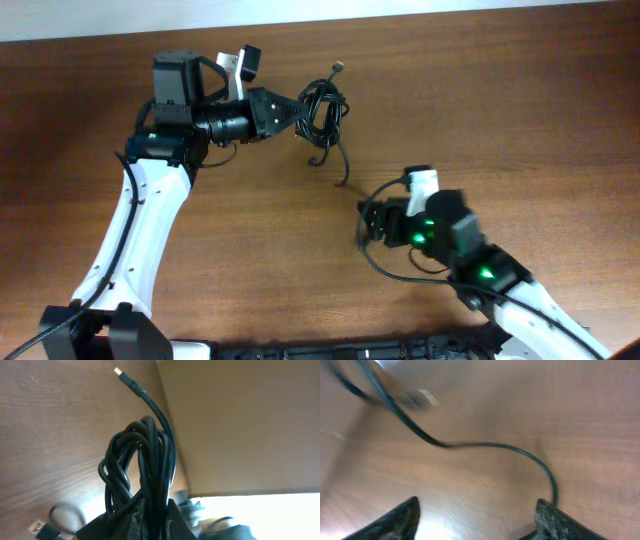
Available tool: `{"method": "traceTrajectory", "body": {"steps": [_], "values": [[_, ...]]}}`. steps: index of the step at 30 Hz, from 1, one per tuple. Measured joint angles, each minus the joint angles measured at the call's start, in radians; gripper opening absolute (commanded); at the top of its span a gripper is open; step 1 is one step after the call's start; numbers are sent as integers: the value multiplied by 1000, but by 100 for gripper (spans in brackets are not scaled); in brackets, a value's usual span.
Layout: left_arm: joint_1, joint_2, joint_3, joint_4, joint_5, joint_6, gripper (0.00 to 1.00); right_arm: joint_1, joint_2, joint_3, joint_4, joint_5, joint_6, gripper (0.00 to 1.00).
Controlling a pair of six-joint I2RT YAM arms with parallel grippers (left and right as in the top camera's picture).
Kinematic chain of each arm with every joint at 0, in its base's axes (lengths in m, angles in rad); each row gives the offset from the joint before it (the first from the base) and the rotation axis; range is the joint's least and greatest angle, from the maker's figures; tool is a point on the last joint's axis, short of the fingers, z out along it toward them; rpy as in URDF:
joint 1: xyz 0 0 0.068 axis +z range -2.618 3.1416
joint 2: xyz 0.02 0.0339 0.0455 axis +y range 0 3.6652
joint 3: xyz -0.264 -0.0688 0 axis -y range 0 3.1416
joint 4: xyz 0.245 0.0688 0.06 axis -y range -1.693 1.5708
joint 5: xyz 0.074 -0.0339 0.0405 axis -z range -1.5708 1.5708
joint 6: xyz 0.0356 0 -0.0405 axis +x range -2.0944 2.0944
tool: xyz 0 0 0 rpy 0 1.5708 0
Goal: Untangle cables
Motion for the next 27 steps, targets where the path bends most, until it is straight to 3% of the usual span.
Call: {"method": "traceTrajectory", "body": {"steps": [3, 6, 9, 10, 11, 12, 13, 16, 17, 18, 20, 21, 22, 25, 27], "values": [[-1, -1, 10, -191, 6, 327, 0, -61, -149, -4, 124, -48, -46, 97], [-1, -3, 17, -506, 66, 745, 0, -65, -59, -2, 300, -147, -153, 92], [-2, -7, 18, -771, 142, 1056, 0, -66, 190, -4, 592, -305, -181, 54], [-7, -8, 18, -797, 156, 1112, 6, -64, 241, -5, 656, -360, -175, 24], [-17, -8, 18, -801, 169, 1159, 49, -61, 311, -7, 725, -436, -148, 4], [-27, -8, 18, -800, 173, 1170, 94, -61, 327, -10, 787, -464, -116, 4], [-26, -8, 19, -796, 184, 1188, 99, -63, 330, -10, 814, -461, -48, 4], [-31, -9, 18, -727, 196, 1164, 99, -63, 334, -10, 810, -330, 256, 4], [-24, -9, 17, -644, 182, 1062, 99, -63, 336, -10, 811, -271, 430, 4], [-19, -10, 16, -565, 96, 882, 99, -63, 338, -10, 811, -254, 485, 4], [-21, -11, 14, -481, -127, 578, 98, -63, 338, -10, 809, -236, 541, 5], [-24, -13, 14, -458, -199, 478, 87, -64, 340, -10, 806, -231, 553, 8], [-54, -13, 14, -429, -256, 401, 85, -67, 340, -10, 802, -217, 556, 8], [-106, -13, 14, -349, -290, 362, 84, -76, 340, -10, 775, -200, 520, 7], [-114, -13, 14, -293, -260, 373, 74, -72, 340, -10, 755, -209, 498, 7]]}}
